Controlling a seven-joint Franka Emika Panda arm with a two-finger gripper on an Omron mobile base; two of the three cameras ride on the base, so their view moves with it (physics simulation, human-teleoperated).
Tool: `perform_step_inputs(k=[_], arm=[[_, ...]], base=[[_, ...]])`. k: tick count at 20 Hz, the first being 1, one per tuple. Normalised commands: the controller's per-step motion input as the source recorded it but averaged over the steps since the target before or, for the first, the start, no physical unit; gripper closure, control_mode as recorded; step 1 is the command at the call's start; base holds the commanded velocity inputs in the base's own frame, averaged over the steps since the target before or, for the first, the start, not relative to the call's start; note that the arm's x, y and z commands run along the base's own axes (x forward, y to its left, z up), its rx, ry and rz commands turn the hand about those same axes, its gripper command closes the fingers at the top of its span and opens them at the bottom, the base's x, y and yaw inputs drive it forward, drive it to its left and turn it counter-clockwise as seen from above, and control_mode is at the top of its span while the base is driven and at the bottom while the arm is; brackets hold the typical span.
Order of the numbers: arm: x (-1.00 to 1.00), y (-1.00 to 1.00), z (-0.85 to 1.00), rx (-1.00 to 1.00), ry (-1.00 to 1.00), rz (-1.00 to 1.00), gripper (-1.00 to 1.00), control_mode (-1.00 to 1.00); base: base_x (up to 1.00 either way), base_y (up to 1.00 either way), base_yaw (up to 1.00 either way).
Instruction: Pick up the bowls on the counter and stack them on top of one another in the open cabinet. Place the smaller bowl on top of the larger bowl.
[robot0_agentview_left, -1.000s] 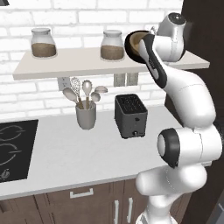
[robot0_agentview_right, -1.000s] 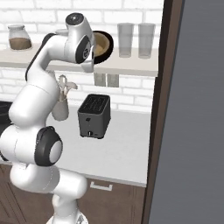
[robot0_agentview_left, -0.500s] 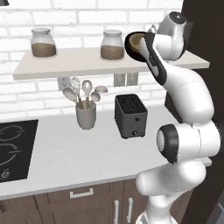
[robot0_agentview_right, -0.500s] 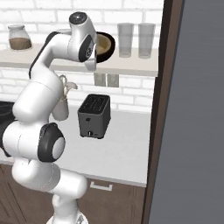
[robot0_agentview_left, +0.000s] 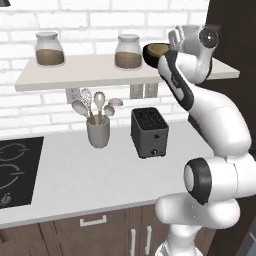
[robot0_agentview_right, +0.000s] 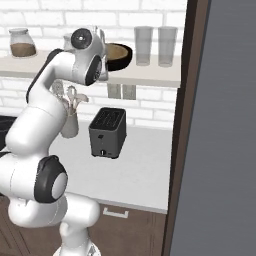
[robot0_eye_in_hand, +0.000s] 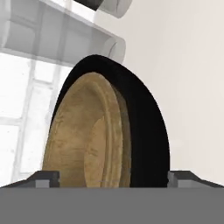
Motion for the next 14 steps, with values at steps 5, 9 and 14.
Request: perform_step_inputs(k=[5, 9, 14], arm=[[-0.74, 0.12, 0.35, 0.00, -0.12, 0.07, -1.00, -1.00], [-0.64, 0.17, 0.37, 0.00, -0.16, 0.08, -1.00, -1.00], [-0.83, 0.09, 0.41, 0.00, -0.21, 0.08, -1.00, -1.00]], base=[[0.00, 0.00, 0.00], [0.00, 0.00, 0.00], [0.00, 0.00, 0.00]])
